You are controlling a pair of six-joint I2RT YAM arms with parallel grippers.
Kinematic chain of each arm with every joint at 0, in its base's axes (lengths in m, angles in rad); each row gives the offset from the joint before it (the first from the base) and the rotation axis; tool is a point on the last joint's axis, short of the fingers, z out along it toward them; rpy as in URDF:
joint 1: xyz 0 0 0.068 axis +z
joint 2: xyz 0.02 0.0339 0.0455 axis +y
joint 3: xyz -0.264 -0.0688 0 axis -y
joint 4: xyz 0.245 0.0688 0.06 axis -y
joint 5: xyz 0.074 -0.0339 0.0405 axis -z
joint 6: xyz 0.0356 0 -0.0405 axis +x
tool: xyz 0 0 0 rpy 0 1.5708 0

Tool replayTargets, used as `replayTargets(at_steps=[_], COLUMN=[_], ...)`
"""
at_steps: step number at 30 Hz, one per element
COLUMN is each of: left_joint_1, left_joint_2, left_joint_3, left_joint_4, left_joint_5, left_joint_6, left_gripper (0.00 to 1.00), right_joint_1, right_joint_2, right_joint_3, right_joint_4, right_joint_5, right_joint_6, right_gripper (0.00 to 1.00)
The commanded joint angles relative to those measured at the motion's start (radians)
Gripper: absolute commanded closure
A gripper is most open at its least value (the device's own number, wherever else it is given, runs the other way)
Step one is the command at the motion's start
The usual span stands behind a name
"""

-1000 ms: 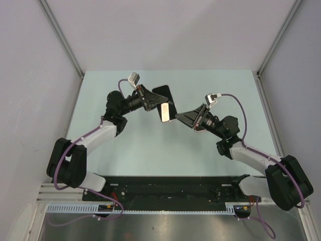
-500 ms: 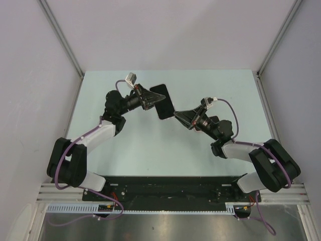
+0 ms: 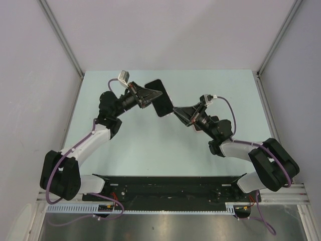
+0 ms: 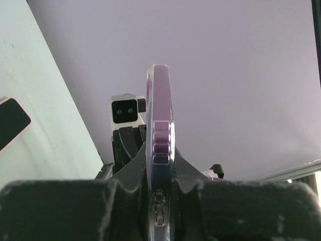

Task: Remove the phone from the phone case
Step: Remove the phone case from the phone.

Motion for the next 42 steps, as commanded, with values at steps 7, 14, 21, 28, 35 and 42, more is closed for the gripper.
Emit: replayTargets(at_steps=[7, 14, 21, 28, 35, 42], left_joint_1=[-0.047, -0.049, -0.050, -0.050, -0.053, -0.055], left_joint_2=[-0.123, -0.150, -0.132, -0.071, -0.069, -0.055], left_joint_3=[0.126, 0.121, 0.176, 0.186, 0.202, 0.249], left_joint_4=[0.093, 0.155, 0.243, 0.411, 0.465, 0.508], left_joint_5=[-0.011, -0.003, 0.034, 0.049, 0.037, 0.031], left_joint_6=[0.012, 0.034, -0.024, -0.156, -0.184, -0.221], left_gripper=[1.00, 1.00, 1.00, 1.00, 1.00, 1.00], right_joint_1=[0.026, 0.061, 0.066, 0.067, 0.080, 0.096], right_joint_2=[0.080, 0.149, 0.166, 0.195, 0.209, 0.216], right_joint_3=[0.077, 0.099, 0.150, 0.162, 0.164, 0.172], right_joint_4=[0.194, 0.194, 0.196, 0.197, 0.197, 0.197], right_joint_5=[0.192, 0.198, 0.191, 0.188, 0.208, 0.251], right_joint_6=[0.208, 0.245, 0.261, 0.310, 0.319, 0.301], right_gripper=[1.00, 1.00, 1.00, 1.00, 1.00, 1.00])
